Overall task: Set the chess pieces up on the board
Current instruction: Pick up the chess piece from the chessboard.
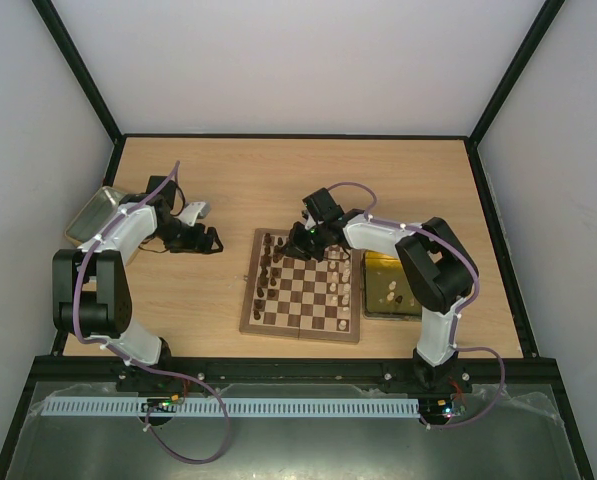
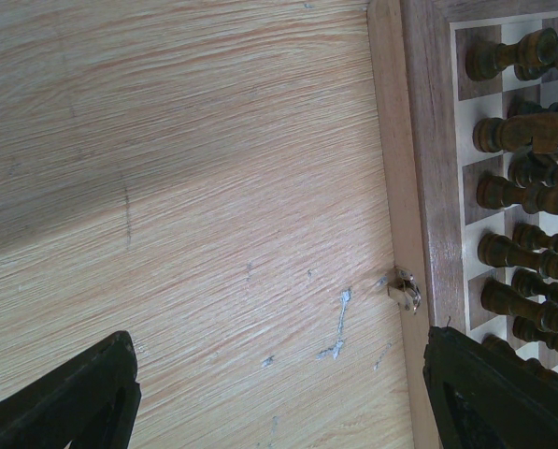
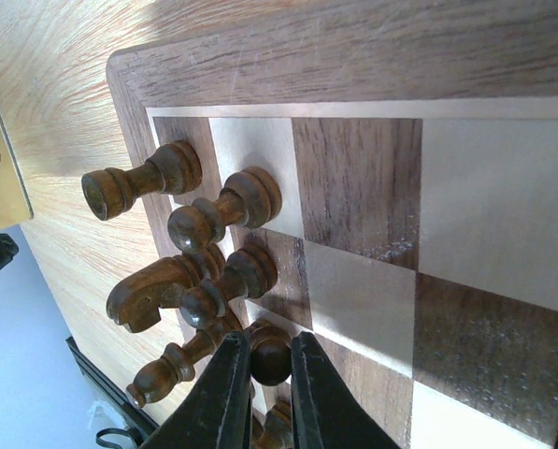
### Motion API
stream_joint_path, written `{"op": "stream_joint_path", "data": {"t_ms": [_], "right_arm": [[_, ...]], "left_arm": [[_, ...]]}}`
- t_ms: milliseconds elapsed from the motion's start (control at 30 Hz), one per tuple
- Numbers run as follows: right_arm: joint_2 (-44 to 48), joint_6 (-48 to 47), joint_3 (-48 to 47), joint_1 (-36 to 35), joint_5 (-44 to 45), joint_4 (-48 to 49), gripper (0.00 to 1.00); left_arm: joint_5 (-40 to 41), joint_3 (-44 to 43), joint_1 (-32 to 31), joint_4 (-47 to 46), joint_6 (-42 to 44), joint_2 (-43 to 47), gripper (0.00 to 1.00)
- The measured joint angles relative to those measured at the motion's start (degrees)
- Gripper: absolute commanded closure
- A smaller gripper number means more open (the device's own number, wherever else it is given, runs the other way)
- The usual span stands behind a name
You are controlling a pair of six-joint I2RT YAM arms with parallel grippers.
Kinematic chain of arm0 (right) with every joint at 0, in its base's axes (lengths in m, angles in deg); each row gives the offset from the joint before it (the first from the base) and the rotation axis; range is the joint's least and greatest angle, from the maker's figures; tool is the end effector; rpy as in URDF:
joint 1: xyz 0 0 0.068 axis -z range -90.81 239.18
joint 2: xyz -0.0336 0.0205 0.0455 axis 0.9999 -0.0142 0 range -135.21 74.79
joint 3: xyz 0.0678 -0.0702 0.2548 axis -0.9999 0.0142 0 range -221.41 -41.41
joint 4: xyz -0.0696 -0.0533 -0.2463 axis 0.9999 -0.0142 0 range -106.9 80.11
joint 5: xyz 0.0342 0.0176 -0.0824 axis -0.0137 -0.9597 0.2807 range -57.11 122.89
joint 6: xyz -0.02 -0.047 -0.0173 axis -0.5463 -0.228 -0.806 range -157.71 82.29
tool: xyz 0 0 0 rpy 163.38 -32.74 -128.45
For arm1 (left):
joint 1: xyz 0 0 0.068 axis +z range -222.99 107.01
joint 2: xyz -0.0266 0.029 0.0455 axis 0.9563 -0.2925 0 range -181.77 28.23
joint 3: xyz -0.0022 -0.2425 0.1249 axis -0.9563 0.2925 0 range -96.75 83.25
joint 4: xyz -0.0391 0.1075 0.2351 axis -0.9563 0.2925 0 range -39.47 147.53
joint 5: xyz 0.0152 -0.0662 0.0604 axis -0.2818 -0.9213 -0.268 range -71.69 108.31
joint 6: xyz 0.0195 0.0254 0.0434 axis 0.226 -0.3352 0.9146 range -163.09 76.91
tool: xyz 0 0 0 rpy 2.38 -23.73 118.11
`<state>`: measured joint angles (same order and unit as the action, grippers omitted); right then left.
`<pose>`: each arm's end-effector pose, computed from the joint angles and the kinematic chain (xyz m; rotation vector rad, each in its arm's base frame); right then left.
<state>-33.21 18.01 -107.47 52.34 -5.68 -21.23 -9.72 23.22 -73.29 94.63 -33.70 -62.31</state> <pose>0.2947 0.2485 0.1639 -0.1371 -2.7926 -1.3378 0.2918 -0.0182 0.2031 0.3265 2.7469 -0.6585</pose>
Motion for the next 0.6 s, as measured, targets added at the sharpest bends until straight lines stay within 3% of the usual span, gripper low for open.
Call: {"op": "stream_joint_path", "data": {"t_ms": [600], "right_arm": [[0.02,-2.38,-0.68,1.01,1.36,-3.28,0.92]], "left_arm": [[0.0,0.0,0.0,0.0,0.02,-0.17,0.16]]}}
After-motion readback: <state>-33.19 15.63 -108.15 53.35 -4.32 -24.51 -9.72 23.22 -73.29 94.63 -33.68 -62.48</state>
